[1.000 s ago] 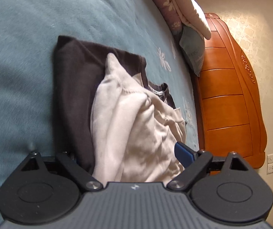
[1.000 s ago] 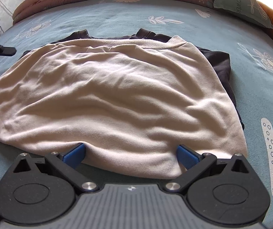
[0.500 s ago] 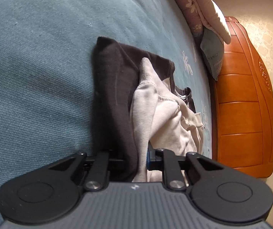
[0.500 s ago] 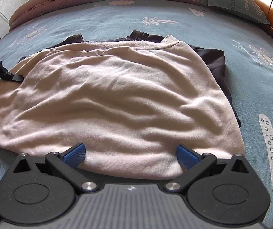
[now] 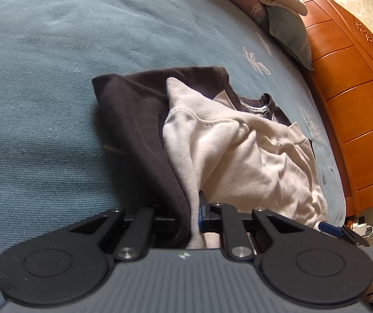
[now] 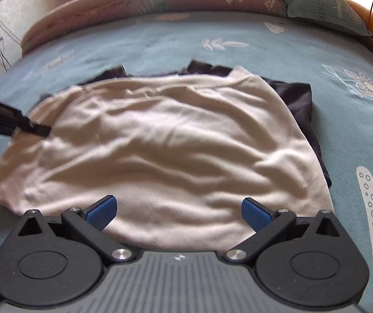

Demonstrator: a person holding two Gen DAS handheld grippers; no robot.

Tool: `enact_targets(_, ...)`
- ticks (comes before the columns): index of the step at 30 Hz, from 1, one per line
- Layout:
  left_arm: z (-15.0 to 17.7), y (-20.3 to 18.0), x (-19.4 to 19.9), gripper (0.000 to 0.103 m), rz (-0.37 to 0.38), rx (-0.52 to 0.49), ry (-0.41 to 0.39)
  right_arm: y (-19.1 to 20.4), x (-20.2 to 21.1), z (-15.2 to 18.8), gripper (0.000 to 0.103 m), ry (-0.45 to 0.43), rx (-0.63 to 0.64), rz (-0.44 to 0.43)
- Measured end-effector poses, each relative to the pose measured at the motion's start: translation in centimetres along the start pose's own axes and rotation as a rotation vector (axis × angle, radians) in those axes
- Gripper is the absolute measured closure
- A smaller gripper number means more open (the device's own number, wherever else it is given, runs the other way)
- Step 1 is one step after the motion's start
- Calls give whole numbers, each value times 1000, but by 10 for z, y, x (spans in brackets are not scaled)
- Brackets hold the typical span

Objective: Fold clothes
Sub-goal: 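Close the left gripper on the edge of the stacked garments, then lift the stack edge with the left gripper and fold it over the rest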

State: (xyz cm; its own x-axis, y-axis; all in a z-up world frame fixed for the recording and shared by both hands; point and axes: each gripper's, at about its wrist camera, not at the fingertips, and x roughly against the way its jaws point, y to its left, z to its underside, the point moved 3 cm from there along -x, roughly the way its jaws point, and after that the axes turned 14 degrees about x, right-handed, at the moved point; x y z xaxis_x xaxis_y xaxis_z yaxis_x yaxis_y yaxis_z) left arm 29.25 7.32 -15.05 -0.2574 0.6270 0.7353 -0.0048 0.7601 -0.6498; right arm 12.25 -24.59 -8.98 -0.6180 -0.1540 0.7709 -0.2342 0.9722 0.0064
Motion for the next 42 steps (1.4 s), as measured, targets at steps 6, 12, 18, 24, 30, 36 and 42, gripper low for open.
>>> enact_targets(6, 1, 0, 1, 87, -7, -21, -14, 0, -3, -17, 0, -49, -93, -94)
enact_targets(12, 4, -11, 1, 87, -53, -88, -29, 10, -16, -13, 0, -15, -68, -93)
enact_targets(18, 5, -22, 2, 92, -98, -116, -43, 7, -13, -9, 0, -21, -66, -97)
enact_targets(24, 4, -37, 12, 93, -113, -133, -60, 1, -9, -7, 0, -52, -71, -108)
enact_targets(30, 4, -63, 26, 93, -99, -144, -56, -3, -3, -4, 0, -82, -88, -127)
enact_targets(36, 5, -101, 36, 93, -58, -173, -58, -10, 8, 1, 0, -113, -95, -135)
enact_targets(42, 7, -149, 40, 93, -2, -221, -52, -20, 25, 9, 0, -149, -108, -142)
